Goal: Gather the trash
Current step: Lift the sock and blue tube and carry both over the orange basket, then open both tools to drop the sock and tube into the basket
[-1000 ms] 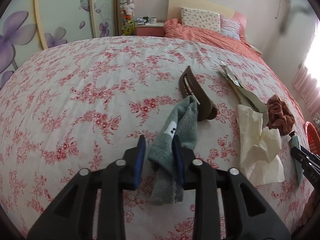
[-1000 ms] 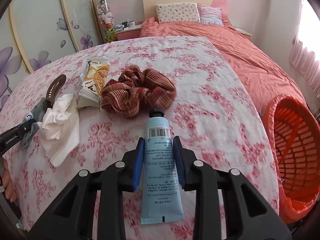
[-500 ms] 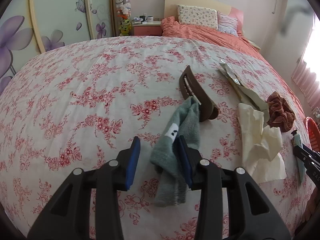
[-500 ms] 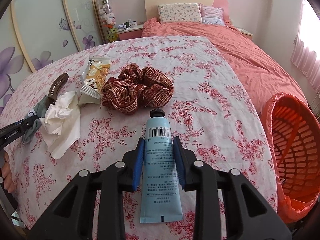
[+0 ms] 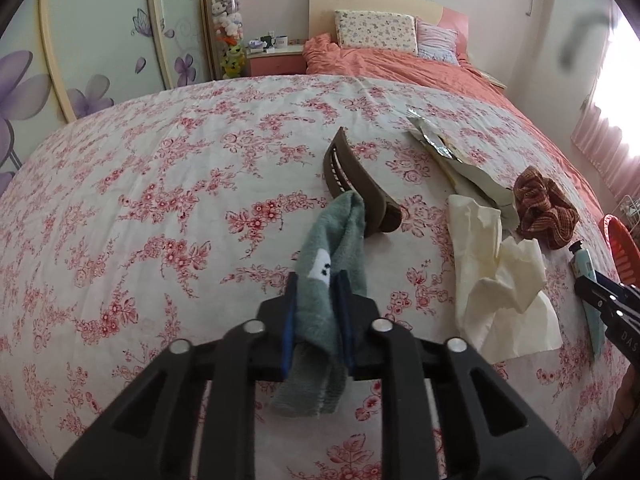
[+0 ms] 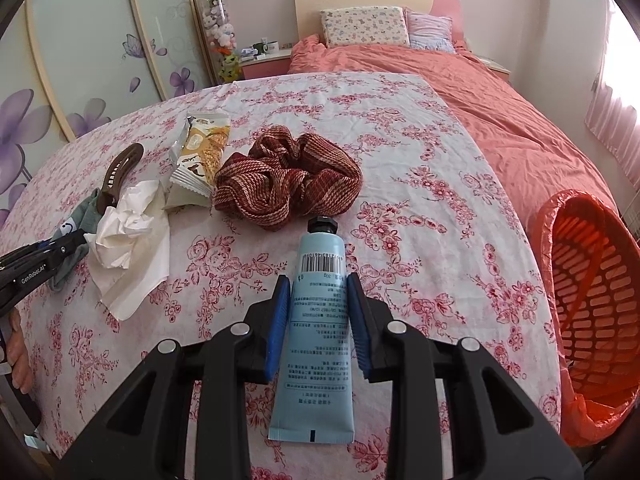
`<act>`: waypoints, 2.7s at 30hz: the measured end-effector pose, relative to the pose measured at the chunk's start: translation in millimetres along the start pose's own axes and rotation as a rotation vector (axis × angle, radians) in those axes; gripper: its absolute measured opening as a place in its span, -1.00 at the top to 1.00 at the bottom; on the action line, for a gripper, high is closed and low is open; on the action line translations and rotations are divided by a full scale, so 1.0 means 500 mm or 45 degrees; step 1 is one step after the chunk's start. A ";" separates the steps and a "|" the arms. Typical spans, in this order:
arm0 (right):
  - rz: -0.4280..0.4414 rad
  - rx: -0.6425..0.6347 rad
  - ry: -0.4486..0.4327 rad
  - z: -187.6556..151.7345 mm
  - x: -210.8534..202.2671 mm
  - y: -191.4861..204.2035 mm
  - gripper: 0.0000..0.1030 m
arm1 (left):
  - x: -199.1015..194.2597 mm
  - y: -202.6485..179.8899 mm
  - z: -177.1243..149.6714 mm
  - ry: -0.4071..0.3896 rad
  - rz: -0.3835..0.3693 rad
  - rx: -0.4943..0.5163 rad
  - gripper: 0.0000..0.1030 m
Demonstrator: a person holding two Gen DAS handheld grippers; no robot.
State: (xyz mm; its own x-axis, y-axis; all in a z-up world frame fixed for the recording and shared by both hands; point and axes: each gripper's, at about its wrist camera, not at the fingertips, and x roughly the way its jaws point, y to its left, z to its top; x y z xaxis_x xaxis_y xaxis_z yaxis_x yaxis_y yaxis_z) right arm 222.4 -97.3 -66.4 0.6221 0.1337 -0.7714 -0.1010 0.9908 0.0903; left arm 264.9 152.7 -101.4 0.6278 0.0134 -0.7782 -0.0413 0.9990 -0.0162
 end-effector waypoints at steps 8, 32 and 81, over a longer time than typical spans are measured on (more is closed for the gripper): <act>0.009 0.021 -0.025 -0.007 -0.023 -0.010 0.43 | -0.036 0.002 0.004 -0.052 -0.008 -0.014 0.81; -0.034 0.046 -0.020 -0.002 -0.024 -0.026 0.45 | -0.106 0.002 0.021 -0.124 0.003 -0.027 0.81; -0.259 0.655 -0.447 -0.058 -0.244 -0.490 0.45 | -0.128 -0.799 0.015 -0.065 -0.743 0.508 0.79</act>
State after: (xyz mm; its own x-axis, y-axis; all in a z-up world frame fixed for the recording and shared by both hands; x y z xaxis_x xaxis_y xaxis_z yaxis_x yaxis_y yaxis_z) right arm 148.7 -357.2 -12.7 0.8148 -0.1449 -0.5614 0.3757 0.8694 0.3209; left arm 247.2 -246.8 -40.6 0.4970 -0.5364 -0.6820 0.5949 0.7829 -0.1822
